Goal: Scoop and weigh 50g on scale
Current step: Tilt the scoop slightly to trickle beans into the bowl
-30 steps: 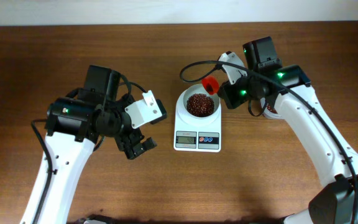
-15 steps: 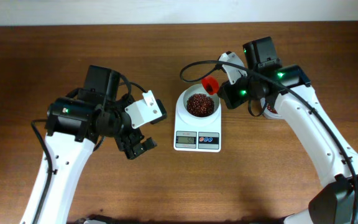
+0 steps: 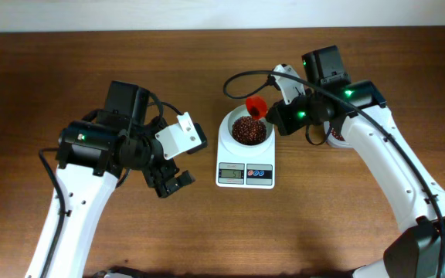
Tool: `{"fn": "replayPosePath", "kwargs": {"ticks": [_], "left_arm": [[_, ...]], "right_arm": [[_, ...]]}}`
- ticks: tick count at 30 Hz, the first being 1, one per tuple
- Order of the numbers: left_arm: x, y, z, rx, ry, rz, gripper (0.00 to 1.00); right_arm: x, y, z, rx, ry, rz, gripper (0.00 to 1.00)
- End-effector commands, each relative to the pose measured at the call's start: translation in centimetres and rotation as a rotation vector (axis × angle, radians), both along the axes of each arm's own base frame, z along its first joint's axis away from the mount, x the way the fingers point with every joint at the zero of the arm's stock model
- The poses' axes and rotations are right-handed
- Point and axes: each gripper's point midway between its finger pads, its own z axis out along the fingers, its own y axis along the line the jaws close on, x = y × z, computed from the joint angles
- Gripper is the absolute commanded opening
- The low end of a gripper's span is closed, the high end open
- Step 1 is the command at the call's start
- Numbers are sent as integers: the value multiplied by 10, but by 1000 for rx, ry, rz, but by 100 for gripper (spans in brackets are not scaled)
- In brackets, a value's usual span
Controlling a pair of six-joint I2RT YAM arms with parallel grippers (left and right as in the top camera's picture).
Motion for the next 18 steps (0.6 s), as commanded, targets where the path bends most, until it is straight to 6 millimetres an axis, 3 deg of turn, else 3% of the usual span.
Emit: {"fn": "replayPosePath", "kwargs": {"ticks": [1,11,18], "left_arm": [[-2,1,1,-2,-12,-11,99],[-2,1,1,-2,-12,-11,99],[-2,1,1,-2,-12,-11,99]], "right_arm": [[-9,9,15,76,18,-6,4],[-15,20,29,220,83,3,4],[-5,-2,43,335,101,-31,4]]}}
